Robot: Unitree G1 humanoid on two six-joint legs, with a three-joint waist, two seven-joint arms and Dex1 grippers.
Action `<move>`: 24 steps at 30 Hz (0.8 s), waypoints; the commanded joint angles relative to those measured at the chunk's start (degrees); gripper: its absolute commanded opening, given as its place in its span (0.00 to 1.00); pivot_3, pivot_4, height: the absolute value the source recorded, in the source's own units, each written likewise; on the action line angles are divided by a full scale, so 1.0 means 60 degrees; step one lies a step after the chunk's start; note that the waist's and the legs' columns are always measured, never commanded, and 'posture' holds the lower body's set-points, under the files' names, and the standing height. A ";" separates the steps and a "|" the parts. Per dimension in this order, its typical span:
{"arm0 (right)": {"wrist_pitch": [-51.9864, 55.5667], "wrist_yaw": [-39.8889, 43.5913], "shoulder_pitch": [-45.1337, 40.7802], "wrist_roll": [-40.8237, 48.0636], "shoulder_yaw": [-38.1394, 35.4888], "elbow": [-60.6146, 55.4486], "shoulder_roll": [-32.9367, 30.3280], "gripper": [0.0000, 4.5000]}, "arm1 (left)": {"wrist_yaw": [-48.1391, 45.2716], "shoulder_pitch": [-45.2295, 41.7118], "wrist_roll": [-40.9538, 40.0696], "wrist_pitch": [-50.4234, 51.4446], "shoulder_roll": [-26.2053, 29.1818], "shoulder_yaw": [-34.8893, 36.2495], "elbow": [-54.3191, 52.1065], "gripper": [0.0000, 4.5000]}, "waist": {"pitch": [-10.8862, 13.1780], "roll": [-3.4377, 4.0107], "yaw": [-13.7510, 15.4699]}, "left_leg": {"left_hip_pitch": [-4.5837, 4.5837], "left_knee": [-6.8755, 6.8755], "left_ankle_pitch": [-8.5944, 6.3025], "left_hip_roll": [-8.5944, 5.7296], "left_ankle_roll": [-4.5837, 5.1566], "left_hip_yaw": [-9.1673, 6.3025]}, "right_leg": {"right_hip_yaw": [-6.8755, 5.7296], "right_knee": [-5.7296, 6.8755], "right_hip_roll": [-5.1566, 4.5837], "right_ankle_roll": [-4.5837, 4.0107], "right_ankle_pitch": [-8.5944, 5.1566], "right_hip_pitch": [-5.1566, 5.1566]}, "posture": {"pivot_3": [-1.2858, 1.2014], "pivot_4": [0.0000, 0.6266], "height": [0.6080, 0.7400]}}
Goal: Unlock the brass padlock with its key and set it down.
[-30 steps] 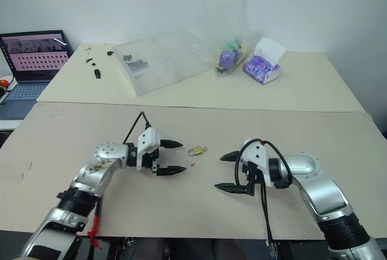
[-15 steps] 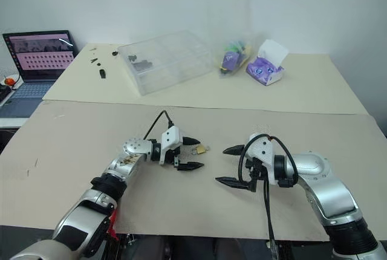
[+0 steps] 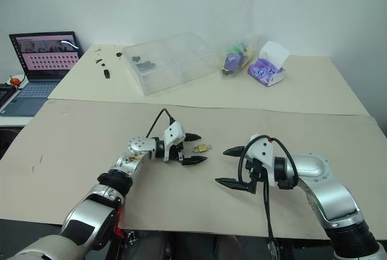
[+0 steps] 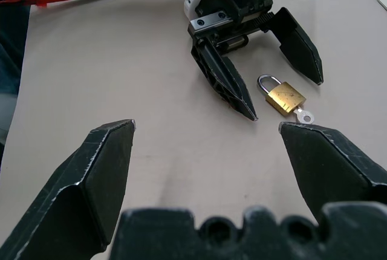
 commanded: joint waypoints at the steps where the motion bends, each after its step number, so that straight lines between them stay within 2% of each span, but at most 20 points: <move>1: -0.0081 -0.0070 -0.0206 0.0020 -0.0199 -0.0174 -0.0082 1.00 | 0.0076 -0.0077 0.0318 -0.0076 -0.0206 -0.0178 0.0456 0.99 | 0.0000 0.0000 0.0021 | 0.0000 0.0000 0.0000 -0.0001 0.0000 0.0000 | 0.0000 -0.0001 -0.0001 0.0000 0.0000 0.0002 | 0.52 0.24 1.00; 13: -0.0106 -0.0159 -0.0099 -0.0051 -0.0199 -0.0203 -0.0077 1.00 | 0.0125 -0.0090 0.0507 -0.0397 -0.0538 -0.0243 0.0401 0.99 | 0.0000 0.0000 0.0176 | -0.0009 0.0000 0.0000 -0.0004 0.0001 -0.0001 | 0.0001 -0.0016 -0.0004 0.0001 -0.0001 0.0001 | 0.52 0.24 1.00; 16: -0.0126 -0.0204 -0.0045 -0.0047 -0.0207 -0.0220 -0.0098 1.00 | 0.0137 -0.0071 0.0544 -0.0384 -0.0594 -0.0218 0.0357 0.83 | 0.0000 0.0000 0.0215 | -0.0018 0.0000 0.0000 -0.0005 0.0001 -0.0001 | 0.0000 -0.0021 -0.0004 0.0001 -0.0002 -0.0003 | 0.52 0.24 1.00; 19: -0.0141 -0.0232 -0.0027 -0.0058 -0.0201 -0.0212 -0.0106 1.00 | 0.0160 -0.0067 0.0581 -0.0395 -0.0626 -0.0186 0.0356 0.56 | 0.0000 0.0000 0.0225 | -0.0031 0.0000 0.0001 -0.0006 0.0001 -0.0002 | 0.0001 -0.0024 -0.0005 0.0001 -0.0002 -0.0007 | 0.52 0.24 1.00; 22: -0.0153 -0.0248 -0.0038 -0.0082 -0.0188 -0.0186 -0.0098 1.00 | 0.0234 -0.0077 0.0573 -0.0345 -0.0668 -0.0136 0.0360 0.26 | 0.0000 0.0000 0.0227 | -0.0038 0.0002 0.0001 -0.0007 0.0001 -0.0004 | 0.0000 -0.0025 -0.0005 0.0002 -0.0002 -0.0009 | 0.52 0.24 1.00; 24: -0.0170 -0.0245 -0.0050 -0.0105 -0.0181 -0.0158 -0.0083 1.00 | 0.0261 -0.0088 0.0586 -0.0335 -0.0683 -0.0126 0.0373 0.16 | 0.0000 0.0000 0.0228 | -0.0043 0.0002 0.0001 -0.0008 0.0001 -0.0007 | 0.0001 -0.0026 -0.0005 0.0003 -0.0001 -0.0010 | 0.52 0.24 1.00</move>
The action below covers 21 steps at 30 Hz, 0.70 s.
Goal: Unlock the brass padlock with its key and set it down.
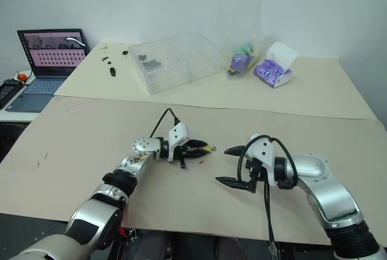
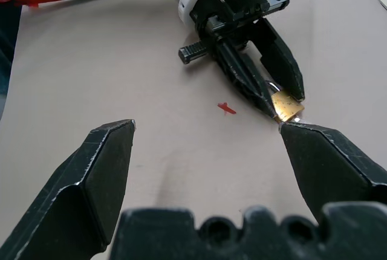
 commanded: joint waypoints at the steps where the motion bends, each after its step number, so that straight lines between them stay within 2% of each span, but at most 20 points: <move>1: -0.0171 -0.0036 -0.0089 -0.0018 -0.0184 -0.0160 -0.0078 1.00 | 0.0195 -0.0010 0.0194 0.0059 -0.0299 -0.0194 0.0188 0.17 | 0.0000 0.0000 0.0001 | -0.0001 0.0000 0.0000 -0.0001 0.0000 0.0000 | -0.0001 -0.0001 0.0000 0.0000 0.0000 -0.0001 | 0.52 0.24 1.00; 11: -0.0237 -0.0098 -0.0166 -0.0220 -0.0046 -0.0033 0.0015 1.00 | 0.0351 -0.0074 0.0121 0.0077 -0.0297 -0.0051 0.0075 0.17 | 0.0000 0.0000 0.0013 | -0.0008 0.0007 0.0000 -0.0003 0.0001 -0.0004 | -0.0001 -0.0003 -0.0001 0.0002 -0.0001 0.0000 | 0.52 0.24 1.00; 15: -0.0197 -0.0383 -0.0278 -0.0359 -0.0017 -0.0106 0.0147 1.00 | -0.0025 -0.0263 -0.0332 0.0533 0.0481 0.0455 -0.1025 0.17 | 0.0004 -0.0005 -0.0070 | -0.0027 0.0008 0.0001 -0.0002 0.0001 -0.0006 | -0.0001 -0.0001 0.0001 0.0005 0.0002 -0.0021 | 0.52 0.24 1.00; 21: -0.0198 -0.1019 -0.0302 -0.0609 -0.0044 -0.0585 0.0367 1.00 | -0.1588 0.0263 -0.1235 0.2646 0.2515 0.0711 -0.4124 0.17 | 0.0021 -0.0013 -0.0500 | -0.0053 0.0003 -0.0002 0.0017 0.0001 -0.0019 | 0.0001 0.0019 0.0026 -0.0012 0.0030 -0.0060 | 0.52 0.24 1.00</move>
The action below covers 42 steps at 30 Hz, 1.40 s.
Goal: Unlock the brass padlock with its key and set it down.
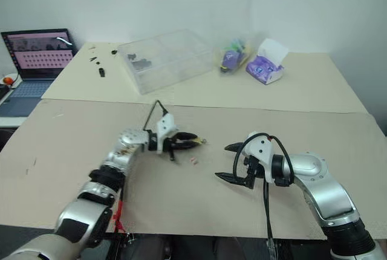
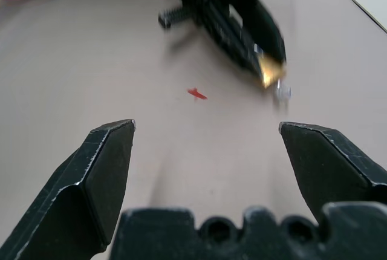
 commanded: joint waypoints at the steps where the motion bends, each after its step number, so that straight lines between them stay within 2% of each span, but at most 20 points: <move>1: -0.0228 -0.0635 -0.0142 -0.0276 -0.0096 -0.0684 0.0244 1.00 | -0.0968 0.0329 -0.0824 0.1392 0.1117 0.0298 -0.2429 0.17 | 0.0000 0.0001 -0.0108 | 0.0003 -0.0013 -0.0002 -0.0002 0.0000 -0.0005 | 0.0000 0.0001 0.0000 -0.0010 -0.0007 0.0003 | 0.52 0.24 1.00; 5: -0.0735 -0.1989 -0.0334 -0.1873 0.0535 -0.0990 0.0745 1.00 | -0.1417 0.0876 -0.1603 0.3108 0.2270 0.0527 -0.4384 0.17 | 0.0002 0.0005 -0.0133 | 0.0006 -0.0033 -0.0016 0.0000 0.0001 -0.0012 | -0.0003 0.0007 0.0005 -0.0020 -0.0032 -0.0005 | 0.52 0.24 1.00; 8: -0.1985 -0.3762 -0.0668 -0.4467 0.1449 -0.0986 0.1177 1.00 | -0.1557 0.1264 -0.2322 0.4376 0.2968 0.0789 -0.5625 0.17 | 0.0008 0.0005 -0.0131 | 0.0004 -0.0032 -0.0016 0.0001 0.0000 -0.0008 | -0.0004 0.0012 0.0004 -0.0014 -0.0042 -0.0015 | 0.52 0.24 1.00; 11: -0.3243 -0.4659 -0.0585 -0.6252 0.2278 -0.1072 0.1347 1.00 | -0.1214 0.1485 -0.2919 0.5328 0.3176 0.1094 -0.6233 0.17 | 0.0011 0.0009 -0.0093 | 0.0003 -0.0030 -0.0015 0.0005 -0.0003 -0.0001 | -0.0004 0.0018 0.0003 0.0039 -0.0077 -0.0029 | 0.52 0.24 1.00; 14: -0.4590 -0.5171 -0.0228 -0.7308 0.2781 -0.0753 0.1222 1.00 | -0.0896 0.1628 -0.2921 0.5442 0.3221 0.1117 -0.6423 0.17 | 0.0011 0.0009 -0.0071 | 0.0005 -0.0029 -0.0015 0.0002 -0.0003 -0.0002 | -0.0005 0.0017 0.0001 0.0039 -0.0081 -0.0022 | 0.52 0.24 1.00; 17: -0.5744 -0.5361 -0.0143 -0.7777 0.3057 -0.0177 0.1063 1.00 | -0.0716 0.1667 -0.2939 0.5460 0.3185 0.1021 -0.6541 0.17 | 0.0013 0.0006 -0.0099 | 0.0003 -0.0029 -0.0015 -0.0002 -0.0003 0.0003 | -0.0002 0.0011 -0.0003 0.0033 -0.0077 -0.0018 | 0.52 0.24 1.00; 24: -0.7567 -0.5939 -0.1176 -0.8329 0.2930 0.0925 0.1275 1.00 | -0.0602 0.1539 -0.3021 0.5378 0.3028 0.0854 -0.6542 0.17 | 0.0014 0.0004 -0.0156 | 0.0025 -0.0025 -0.0014 0.0006 -0.0002 0.0009 | -0.0001 0.0020 0.0003 -0.0005 -0.0072 -0.0009 | 0.52 0.24 1.00; 29: -0.8126 -0.6429 -0.1657 -0.8656 0.2821 0.1551 0.1565 1.00 | -0.0629 0.1516 -0.3090 0.5375 0.2937 0.0737 -0.6619 0.17 | 0.0017 -0.0001 -0.0144 | 0.0022 -0.0026 -0.0015 0.0006 -0.0002 0.0000 | -0.0002 0.0020 0.0008 -0.0032 -0.0049 -0.0003 | 0.52 0.24 1.00; 40: -0.8270 -0.6305 -0.1382 -0.8773 0.2798 0.1250 0.1941 1.00 | -0.0594 0.1174 -0.2942 0.5098 0.2588 0.0499 -0.6222 0.17 | 0.0017 -0.0001 -0.0123 | 0.0027 -0.0023 -0.0014 0.0003 -0.0002 -0.0002 | -0.0002 0.0026 0.0006 -0.0032 -0.0045 0.0005 | 0.52 0.24 1.00; 41: -0.8256 -0.6291 -0.1346 -0.8775 0.2798 0.1218 0.1983 0.89 | -0.0585 0.1143 -0.2938 0.5089 0.2539 0.0477 -0.6195 0.17 | 0.0017 -0.0001 -0.0123 | 0.0026 -0.0023 -0.0014 0.0002 -0.0002 -0.0001 | -0.0001 0.0026 0.0006 -0.0032 -0.0046 0.0005 | 0.52 0.24 1.00; 42: -0.8259 -0.6289 -0.1319 -0.8812 0.2803 0.1197 0.2010 0.84 | -0.0591 0.1128 -0.2943 0.5077 0.2507 0.0453 -0.6183 0.17 | 0.0017 -0.0001 -0.0123 | 0.0025 -0.0023 -0.0014 0.0003 -0.0001 -0.0002 | -0.0001 0.0024 0.0006 -0.0032 -0.0045 0.0005 | 0.52 0.24 1.00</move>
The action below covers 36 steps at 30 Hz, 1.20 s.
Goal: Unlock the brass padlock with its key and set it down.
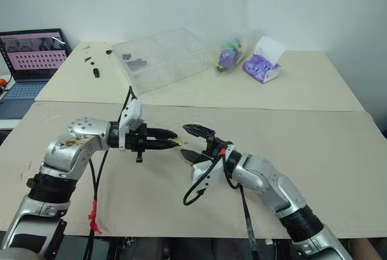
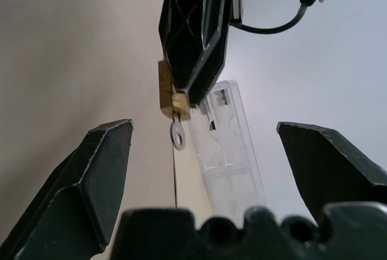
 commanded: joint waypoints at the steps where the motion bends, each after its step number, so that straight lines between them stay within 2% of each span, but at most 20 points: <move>1: -0.0141 -0.0053 0.0073 -0.0046 -0.0192 -0.0496 0.0109 0.76 | 0.0011 -0.0268 -0.0102 -0.0197 -0.0092 -0.0027 -0.0060 0.17 | 0.0000 0.0000 -0.0001 | 0.0000 0.0000 0.0000 0.0000 0.0000 0.0000 | 0.0000 0.0001 0.0000 0.0000 0.0000 0.0000 | 0.52 0.24 1.00; 5: -0.0175 -0.0133 0.0227 -0.0243 -0.0264 -0.0510 0.0096 0.40 | -0.0084 -0.0227 -0.0134 -0.0194 -0.0073 -0.0120 -0.0120 0.17 | 0.0000 0.0000 -0.0012 | 0.0005 0.0000 0.0000 0.0000 0.0000 0.0000 | 0.0000 0.0007 0.0001 -0.0001 0.0001 0.0000 | 0.52 0.24 1.00; 10: -0.0090 -0.0130 0.0247 -0.0268 -0.0474 -0.0589 0.0082 0.05 | -0.0185 -0.0162 -0.0107 -0.0249 0.0020 -0.0147 -0.0049 0.17 | 0.0000 0.0000 -0.0009 | 0.0005 0.0001 0.0000 -0.0001 0.0000 0.0001 | 0.0001 0.0007 0.0000 0.0000 0.0000 0.0001 | 0.52 0.24 1.00; 27: 0.0030 0.0108 0.0296 -0.0225 -0.0714 -0.0831 0.0163 0.03 | -0.0124 -0.0099 -0.0097 -0.0276 -0.0042 -0.0285 -0.0074 0.17 | 0.0000 -0.0001 -0.0006 | 0.0007 0.0002 0.0000 -0.0001 0.0000 -0.0001 | 0.0001 0.0009 0.0001 0.0000 0.0001 0.0004 | 0.52 0.24 1.00; 36: -0.0339 0.0161 0.0590 -0.0351 -0.0959 -0.1031 -0.0466 0.03 | -0.0419 -0.0370 -0.0002 -0.0562 0.0159 -0.0135 0.0703 0.17 | 0.0000 -0.0001 -0.0003 | 0.0007 0.0004 0.0001 -0.0001 0.0000 0.0000 | 0.0001 0.0011 0.0001 0.0000 0.0001 0.0005 | 0.52 0.24 1.00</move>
